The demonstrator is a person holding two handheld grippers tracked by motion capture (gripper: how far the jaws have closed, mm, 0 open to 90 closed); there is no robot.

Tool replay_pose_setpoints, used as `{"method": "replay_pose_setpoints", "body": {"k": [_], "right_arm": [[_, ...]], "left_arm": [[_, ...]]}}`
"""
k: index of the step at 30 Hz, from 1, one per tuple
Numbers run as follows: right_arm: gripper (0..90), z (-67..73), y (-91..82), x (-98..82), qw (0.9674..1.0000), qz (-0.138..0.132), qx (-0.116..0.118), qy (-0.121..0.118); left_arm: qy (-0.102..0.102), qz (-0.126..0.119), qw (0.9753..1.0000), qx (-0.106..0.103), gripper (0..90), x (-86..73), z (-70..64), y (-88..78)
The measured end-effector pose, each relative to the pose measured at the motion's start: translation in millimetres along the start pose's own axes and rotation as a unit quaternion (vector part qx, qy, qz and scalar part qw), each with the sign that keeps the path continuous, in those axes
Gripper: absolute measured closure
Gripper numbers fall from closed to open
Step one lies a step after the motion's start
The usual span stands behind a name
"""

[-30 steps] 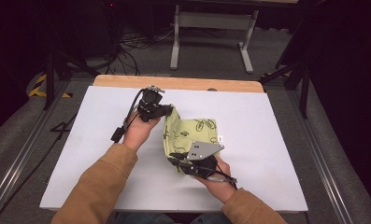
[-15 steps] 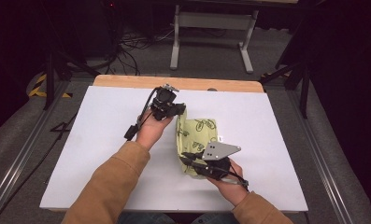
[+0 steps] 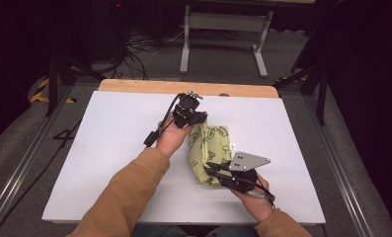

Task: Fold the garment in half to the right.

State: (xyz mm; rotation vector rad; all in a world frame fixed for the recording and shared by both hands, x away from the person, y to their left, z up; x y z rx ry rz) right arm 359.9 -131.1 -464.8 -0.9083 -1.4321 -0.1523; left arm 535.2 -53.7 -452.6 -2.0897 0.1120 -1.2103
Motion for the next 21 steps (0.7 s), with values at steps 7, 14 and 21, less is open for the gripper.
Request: {"method": "replay_pose_setpoints", "body": {"k": [7,14,21], "right_arm": [[79.4,-4.9,-6.2,-9.9,0.9999,0.005,-0.008,0.013],[79.4,-13.8,-10.7,-20.3,0.9992,0.011,-0.015,0.035],[79.3,-19.0,-13.2,-27.8,0.9987,0.021,-0.026,0.038]], "left_arm": [[0.007,0.010,0.9999,-0.007,84.0,3.5,-6.0,14.4],[0.011,0.021,0.9997,-0.003,83.8,4.4,-5.4,29.5],[0.015,0.026,0.9996,-0.004,83.8,6.0,-8.0,41.6]]}}
Point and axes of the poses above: each handheld gripper's, and its own axes: y roughly forward along the jaws, x roughly out of its top, z roughly to its left, the point moved 8 cm from there along y, roughly forward along the jaws, and after that the axes turned 10 degrees about -x, right-handed, at the moved point
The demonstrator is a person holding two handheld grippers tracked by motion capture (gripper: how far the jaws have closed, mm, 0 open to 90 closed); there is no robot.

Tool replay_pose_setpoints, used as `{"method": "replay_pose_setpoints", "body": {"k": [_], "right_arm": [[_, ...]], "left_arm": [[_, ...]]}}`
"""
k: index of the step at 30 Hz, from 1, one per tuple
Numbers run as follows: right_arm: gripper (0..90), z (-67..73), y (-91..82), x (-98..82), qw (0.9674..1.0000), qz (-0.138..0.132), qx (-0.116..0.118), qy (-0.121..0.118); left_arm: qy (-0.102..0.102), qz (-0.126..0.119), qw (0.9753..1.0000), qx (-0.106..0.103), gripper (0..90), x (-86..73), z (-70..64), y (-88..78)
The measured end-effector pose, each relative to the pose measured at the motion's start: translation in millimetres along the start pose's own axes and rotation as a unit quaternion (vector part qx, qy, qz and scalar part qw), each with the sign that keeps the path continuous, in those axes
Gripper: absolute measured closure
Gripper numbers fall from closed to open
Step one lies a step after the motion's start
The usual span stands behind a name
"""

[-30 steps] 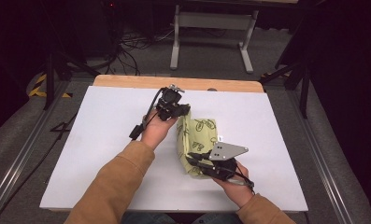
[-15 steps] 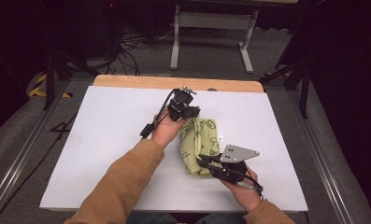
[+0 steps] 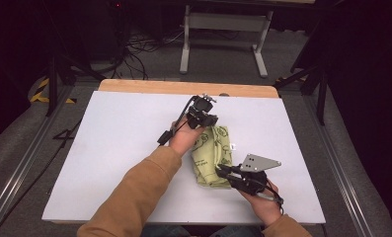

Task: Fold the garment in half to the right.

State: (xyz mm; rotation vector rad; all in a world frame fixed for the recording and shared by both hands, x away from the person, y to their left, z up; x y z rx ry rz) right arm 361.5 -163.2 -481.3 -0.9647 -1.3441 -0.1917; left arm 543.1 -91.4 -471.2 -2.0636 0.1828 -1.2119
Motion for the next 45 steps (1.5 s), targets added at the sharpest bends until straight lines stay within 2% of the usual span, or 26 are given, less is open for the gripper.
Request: {"method": "replay_pose_setpoints", "body": {"k": [15,24,28,30,31,32,35,36,37,41,43,44,45], "right_arm": [[77.8,-6.1,-3.4,-9.0,0.9997,0.011,-0.023,0.003],[77.5,-6.4,-4.6,-10.9,0.9995,0.015,-0.026,0.005],[77.1,-8.4,-5.1,-12.0,0.9994,0.017,-0.028,0.008],[73.8,-10.4,-5.8,-12.5,0.9993,0.016,-0.030,0.014],[69.2,-11.9,-6.4,-12.5,0.9992,0.015,-0.034,0.013],[62.6,-12.9,-6.9,-12.3,0.9992,0.013,-0.037,0.013],[51.5,-15.4,-7.5,-11.3,0.9991,0.013,-0.037,0.018],[48.7,-16.0,-7.9,-10.7,0.9990,0.012,-0.037,0.021],[46.0,-16.8,-8.5,-9.3,0.9990,0.010,-0.038,0.020],[39.3,-17.0,-9.4,-4.3,0.9991,0.005,-0.039,0.016],[35.5,-16.6,-9.6,1.5,0.9992,0.002,-0.037,0.012],[32.3,-17.5,-10.0,6.7,0.9992,-0.002,-0.038,0.006],[32.3,-17.5,-10.0,6.7,0.9992,-0.002,-0.038,0.006]], "left_arm": [[-0.001,0.016,0.9999,-0.004,83.0,-1.9,-0.7,18.5],[-0.005,0.025,0.9996,-0.008,83.0,-4.2,-0.8,27.3],[-0.008,0.027,0.9996,-0.004,82.8,-5.2,1.2,29.3],[-0.005,0.022,0.9997,0.000,80.8,-4.4,1.9,28.4],[0.001,0.017,0.9999,-0.002,78.4,-3.2,2.3,27.0],[0.004,0.012,0.9999,-0.002,72.4,-2.0,2.5,25.5],[0.013,-0.011,0.9998,-0.006,54.7,4.3,2.0,16.0],[0.013,-0.011,0.9998,-0.006,54.2,4.3,2.0,16.0],[0.013,-0.027,0.9994,-0.018,51.7,8.0,0.2,6.4],[0.026,-0.039,0.9987,-0.020,41.6,9.5,-0.9,-4.6],[0.032,-0.047,0.9981,-0.025,39.4,7.9,-1.6,-13.7],[0.040,-0.052,0.9974,-0.029,33.4,5.8,-1.2,-20.9],[0.040,-0.052,0.9974,-0.029,30.9,5.8,-1.2,-20.9]]}}
Point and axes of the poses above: each handheld gripper's, and its own axes: y roughly forward along the jaws, x roughly out of its top, z roughly to its left, the point moved 8 cm from there along y, roughly forward along the jaws, and after that the axes turned 10 degrees about -x, right-handed, at the moved point
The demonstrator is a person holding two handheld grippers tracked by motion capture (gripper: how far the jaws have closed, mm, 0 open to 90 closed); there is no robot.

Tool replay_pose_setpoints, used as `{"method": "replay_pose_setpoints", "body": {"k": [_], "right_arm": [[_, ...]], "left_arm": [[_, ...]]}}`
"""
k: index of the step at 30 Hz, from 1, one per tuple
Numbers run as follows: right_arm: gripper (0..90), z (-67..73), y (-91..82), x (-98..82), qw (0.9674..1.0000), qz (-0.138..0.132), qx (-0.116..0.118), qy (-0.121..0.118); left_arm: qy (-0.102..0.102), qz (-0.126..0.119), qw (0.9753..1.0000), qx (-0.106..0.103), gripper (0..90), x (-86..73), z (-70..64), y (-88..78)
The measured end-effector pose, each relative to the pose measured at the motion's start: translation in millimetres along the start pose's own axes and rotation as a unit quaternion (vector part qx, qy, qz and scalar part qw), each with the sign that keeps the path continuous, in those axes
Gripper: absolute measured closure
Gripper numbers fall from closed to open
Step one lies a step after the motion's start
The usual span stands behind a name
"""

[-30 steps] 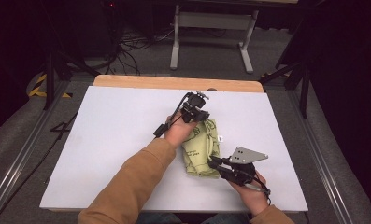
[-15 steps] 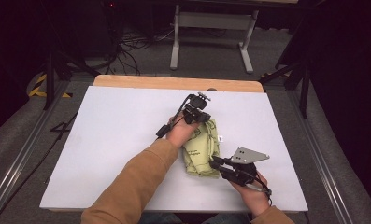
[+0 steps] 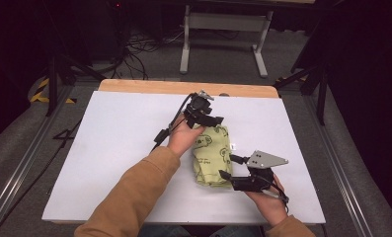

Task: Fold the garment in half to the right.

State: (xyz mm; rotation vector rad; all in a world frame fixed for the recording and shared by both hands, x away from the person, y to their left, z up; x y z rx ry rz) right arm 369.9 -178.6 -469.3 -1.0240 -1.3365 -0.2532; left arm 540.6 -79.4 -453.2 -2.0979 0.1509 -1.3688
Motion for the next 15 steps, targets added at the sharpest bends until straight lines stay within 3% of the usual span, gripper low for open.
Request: {"method": "replay_pose_setpoints", "body": {"k": [9,15], "right_arm": [[26.0,-16.1,3.2,18.1,0.9999,-0.003,-0.005,-0.012],[26.6,-28.8,9.9,27.7,0.9999,-0.004,-0.007,-0.011]], "left_arm": [[0.019,-0.024,0.9994,-0.015,9.8,-12.6,-3.3,-39.2],[0.031,-0.036,0.9989,-0.008,4.3,-26.4,-8.2,-66.3]]}}
Point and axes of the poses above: each handheld gripper's, and its own axes: y roughly forward along the jaws, x roughly out of its top, z roughly to its left, the point moved 8 cm from there along y, roughly forward along the jaws, and after that the axes turned 10 degrees about -x, right-handed, at the moved point
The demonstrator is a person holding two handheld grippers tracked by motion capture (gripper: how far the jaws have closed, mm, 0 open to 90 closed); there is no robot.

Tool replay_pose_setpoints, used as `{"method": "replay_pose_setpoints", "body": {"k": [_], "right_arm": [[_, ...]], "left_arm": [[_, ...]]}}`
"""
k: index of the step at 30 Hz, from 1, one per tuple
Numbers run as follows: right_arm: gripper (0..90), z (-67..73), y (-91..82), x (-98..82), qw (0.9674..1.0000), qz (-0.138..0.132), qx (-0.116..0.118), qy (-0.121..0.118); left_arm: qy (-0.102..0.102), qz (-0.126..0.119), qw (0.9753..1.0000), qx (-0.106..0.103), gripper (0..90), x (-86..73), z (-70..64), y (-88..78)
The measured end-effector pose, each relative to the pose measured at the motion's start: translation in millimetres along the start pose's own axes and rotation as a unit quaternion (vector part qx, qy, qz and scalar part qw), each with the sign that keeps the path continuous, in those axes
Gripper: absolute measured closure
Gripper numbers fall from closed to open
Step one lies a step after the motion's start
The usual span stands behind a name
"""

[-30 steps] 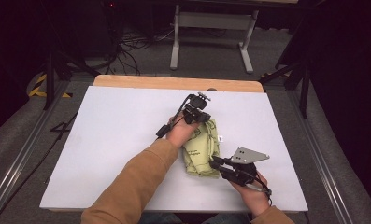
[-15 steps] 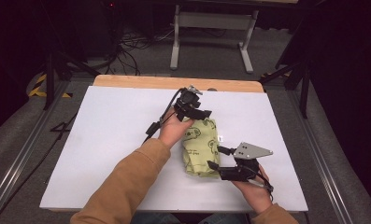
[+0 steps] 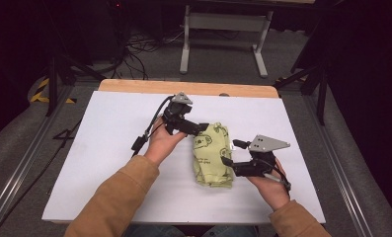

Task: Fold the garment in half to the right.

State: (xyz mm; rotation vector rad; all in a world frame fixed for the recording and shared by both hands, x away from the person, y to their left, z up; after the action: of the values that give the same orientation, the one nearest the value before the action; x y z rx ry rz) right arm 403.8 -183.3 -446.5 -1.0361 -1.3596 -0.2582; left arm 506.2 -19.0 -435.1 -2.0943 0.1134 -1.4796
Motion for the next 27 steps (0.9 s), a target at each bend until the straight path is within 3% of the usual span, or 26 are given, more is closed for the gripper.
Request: {"method": "replay_pose_setpoints", "body": {"k": [13,18,27], "right_arm": [[28.8,-24.6,30.8,18.3,0.9996,0.023,-0.011,-0.009],[33.2,-35.6,42.4,17.0,0.9993,0.034,-0.015,0.001],[39.1,-53.5,66.1,13.0,0.9977,0.057,-0.035,0.003]], "left_arm": [[-0.003,-0.024,0.9996,0.013,3.3,-40.3,-5.9,-59.6],[-0.007,-0.035,0.9992,0.015,3.0,-56.3,-7.5,-75.9],[0.012,-0.026,0.9991,0.032,1.4,-88.4,-20.4,-92.9]]}}
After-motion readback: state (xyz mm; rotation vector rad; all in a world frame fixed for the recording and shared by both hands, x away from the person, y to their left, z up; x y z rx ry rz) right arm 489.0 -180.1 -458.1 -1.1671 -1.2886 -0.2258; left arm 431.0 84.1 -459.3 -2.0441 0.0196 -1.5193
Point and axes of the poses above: each handheld gripper's, and its own axes: y roughly forward along the jaws, x roughly out of its top, z roughly to its left, the point moved 8 cm from there along y, roughly forward along the jaws, and after that the axes turned 10 degrees about -x, right-handed, at the moved point
